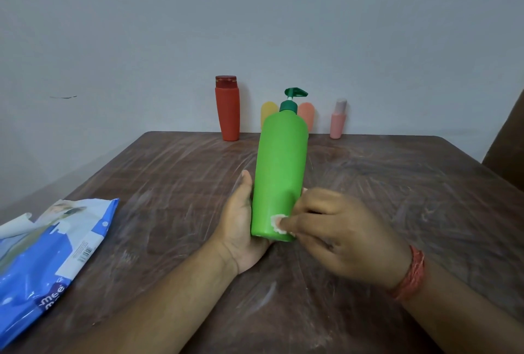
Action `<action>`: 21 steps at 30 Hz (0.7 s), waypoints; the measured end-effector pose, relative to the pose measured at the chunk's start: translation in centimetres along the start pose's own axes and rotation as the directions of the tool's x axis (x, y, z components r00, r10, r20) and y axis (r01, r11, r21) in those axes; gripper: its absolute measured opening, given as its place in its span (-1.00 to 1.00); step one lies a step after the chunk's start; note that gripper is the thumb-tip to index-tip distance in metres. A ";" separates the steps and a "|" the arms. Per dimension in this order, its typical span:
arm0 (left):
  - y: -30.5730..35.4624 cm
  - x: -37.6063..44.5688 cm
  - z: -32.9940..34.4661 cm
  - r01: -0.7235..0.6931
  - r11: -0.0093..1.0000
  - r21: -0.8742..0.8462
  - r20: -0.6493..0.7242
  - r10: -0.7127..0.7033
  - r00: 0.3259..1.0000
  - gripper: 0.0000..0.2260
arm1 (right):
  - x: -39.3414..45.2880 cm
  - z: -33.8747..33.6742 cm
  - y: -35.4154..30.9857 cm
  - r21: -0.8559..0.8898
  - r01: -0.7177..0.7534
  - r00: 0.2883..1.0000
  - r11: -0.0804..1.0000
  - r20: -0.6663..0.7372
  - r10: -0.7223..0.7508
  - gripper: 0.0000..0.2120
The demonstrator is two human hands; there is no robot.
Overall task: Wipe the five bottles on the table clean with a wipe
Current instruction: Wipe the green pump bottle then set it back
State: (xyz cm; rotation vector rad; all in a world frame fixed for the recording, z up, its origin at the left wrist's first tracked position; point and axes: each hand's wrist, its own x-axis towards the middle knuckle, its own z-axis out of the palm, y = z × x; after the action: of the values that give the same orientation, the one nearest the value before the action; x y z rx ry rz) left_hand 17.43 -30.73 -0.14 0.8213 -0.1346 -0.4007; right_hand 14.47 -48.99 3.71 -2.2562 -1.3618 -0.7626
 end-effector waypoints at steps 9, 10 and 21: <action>-0.1 -0.6 0.4 0.173 0.969 0.174 0.192 -0.206 0.959 -0.35 | -0.2 -1.1 3.1 0.017 -0.444 0.750 0.896 -0.539 0.383 -0.85; -0.1 -0.6 0.4 0.189 0.963 0.195 0.204 -0.228 0.952 -0.36 | -0.3 -1.6 3.7 0.056 -0.474 0.697 0.879 -0.585 0.414 -0.84; 0.0 -0.5 0.2 0.132 0.983 0.126 0.162 -0.152 0.975 -0.37 | -0.6 -0.9 2.6 0.143 -0.393 0.798 0.909 -0.438 0.414 -0.83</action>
State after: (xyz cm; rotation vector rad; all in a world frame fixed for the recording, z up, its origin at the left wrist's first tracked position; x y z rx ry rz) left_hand 16.97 -30.64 0.03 0.9124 -0.2617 -0.6040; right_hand 16.34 -51.05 3.89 -2.0414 -0.6369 -1.0110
